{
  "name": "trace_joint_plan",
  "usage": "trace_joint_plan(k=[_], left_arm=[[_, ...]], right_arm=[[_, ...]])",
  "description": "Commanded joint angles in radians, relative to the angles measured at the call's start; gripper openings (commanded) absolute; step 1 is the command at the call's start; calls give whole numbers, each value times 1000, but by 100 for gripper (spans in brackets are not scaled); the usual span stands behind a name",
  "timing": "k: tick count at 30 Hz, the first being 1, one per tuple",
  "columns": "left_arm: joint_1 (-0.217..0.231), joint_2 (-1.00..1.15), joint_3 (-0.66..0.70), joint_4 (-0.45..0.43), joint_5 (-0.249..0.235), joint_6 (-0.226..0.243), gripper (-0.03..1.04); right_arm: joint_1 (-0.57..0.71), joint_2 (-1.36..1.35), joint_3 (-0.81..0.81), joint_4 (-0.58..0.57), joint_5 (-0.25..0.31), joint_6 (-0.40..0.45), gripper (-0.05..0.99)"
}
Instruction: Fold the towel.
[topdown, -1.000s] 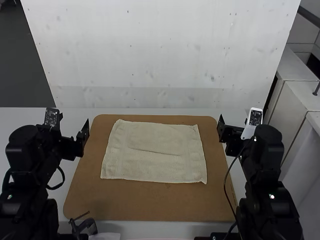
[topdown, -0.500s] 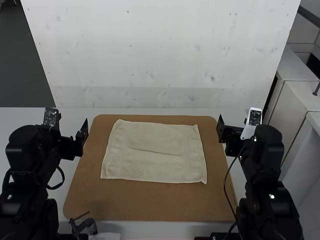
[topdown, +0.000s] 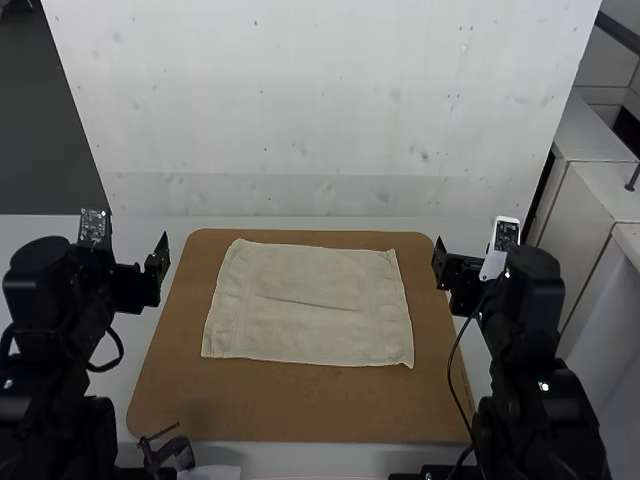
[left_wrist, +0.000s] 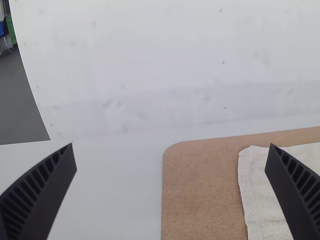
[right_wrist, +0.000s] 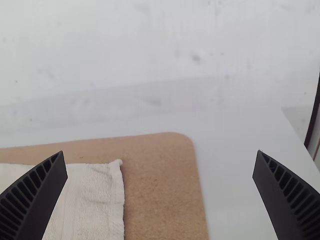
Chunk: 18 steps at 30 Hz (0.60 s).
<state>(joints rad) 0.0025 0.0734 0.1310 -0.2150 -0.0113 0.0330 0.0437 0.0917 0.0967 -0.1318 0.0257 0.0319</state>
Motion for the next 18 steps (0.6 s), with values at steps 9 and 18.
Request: trace_joint_plan(k=[9, 18], left_arm=[[-107, 534, 289, -15, -53, -70, 97], [-99, 902, 420, 49, 4, -56, 97]], right_arm=[[15, 496, 230, 20, -69, -4, 96], [-54, 1034, 440, 92, -175, 0, 96]])
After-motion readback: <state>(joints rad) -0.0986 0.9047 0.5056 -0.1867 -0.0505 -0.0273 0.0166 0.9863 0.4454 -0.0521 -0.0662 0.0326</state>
